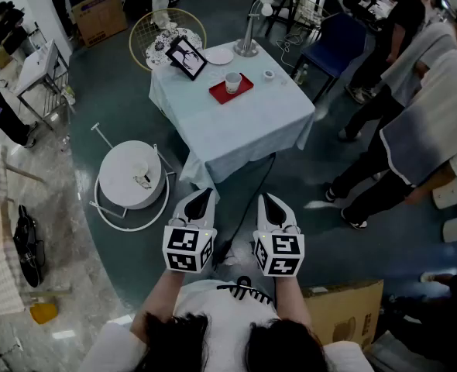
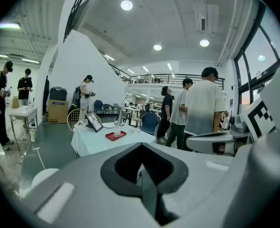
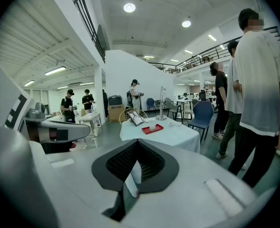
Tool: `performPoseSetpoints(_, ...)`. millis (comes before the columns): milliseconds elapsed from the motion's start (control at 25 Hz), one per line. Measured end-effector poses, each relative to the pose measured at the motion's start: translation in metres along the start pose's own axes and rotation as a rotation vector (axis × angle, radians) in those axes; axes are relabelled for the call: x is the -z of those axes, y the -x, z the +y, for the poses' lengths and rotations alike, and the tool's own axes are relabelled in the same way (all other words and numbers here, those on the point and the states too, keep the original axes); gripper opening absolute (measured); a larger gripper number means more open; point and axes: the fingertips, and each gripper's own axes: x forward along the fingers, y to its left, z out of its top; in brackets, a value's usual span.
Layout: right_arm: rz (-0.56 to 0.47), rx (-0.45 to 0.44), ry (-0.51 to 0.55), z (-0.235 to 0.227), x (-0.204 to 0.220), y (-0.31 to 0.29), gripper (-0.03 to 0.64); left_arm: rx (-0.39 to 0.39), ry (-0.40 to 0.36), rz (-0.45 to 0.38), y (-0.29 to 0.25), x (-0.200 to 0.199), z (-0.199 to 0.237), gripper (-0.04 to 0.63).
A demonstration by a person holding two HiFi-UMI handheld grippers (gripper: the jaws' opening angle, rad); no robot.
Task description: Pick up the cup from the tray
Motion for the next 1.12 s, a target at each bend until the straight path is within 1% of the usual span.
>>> performPoseSetpoints(320, -0.008, 0.027, -0.009, -0.016, 0.006, 0.009, 0.021, 0.009, 0.024, 0.001, -0.004, 0.007, -0.012, 0.0)
performPoseSetpoints(480, -0.007, 0.028, 0.002, -0.021, 0.004, 0.011, 0.021, -0.004, 0.041, -0.012, -0.004, 0.004, -0.013, 0.0)
performPoseSetpoints(600, -0.013, 0.011, -0.002, -0.021, 0.001, 0.012, 0.021, -0.014, 0.054, -0.032, -0.004, 0.001, -0.013, 0.0)
performPoseSetpoints(800, -0.019, -0.031, -0.063, -0.022, -0.005, 0.002, 0.023, -0.031, 0.051, -0.042, -0.009, -0.003, -0.007, 0.0)
performPoseSetpoints(920, -0.008, -0.06, -0.064, -0.02, -0.008, -0.007, 0.05, -0.032, 0.058, -0.027, -0.016, -0.003, -0.001, 0.0)
performPoseSetpoints(1040, -0.011, -0.09, -0.065, -0.016, -0.014, -0.02, 0.116, -0.031, 0.044, -0.024, -0.024, -0.008, 0.007, 0.0)
performPoseSetpoints(1120, -0.025, -0.09, -0.056, -0.019, -0.018, -0.031, 0.131, -0.025, 0.034, -0.025, -0.035, -0.01, 0.012, 0.0)
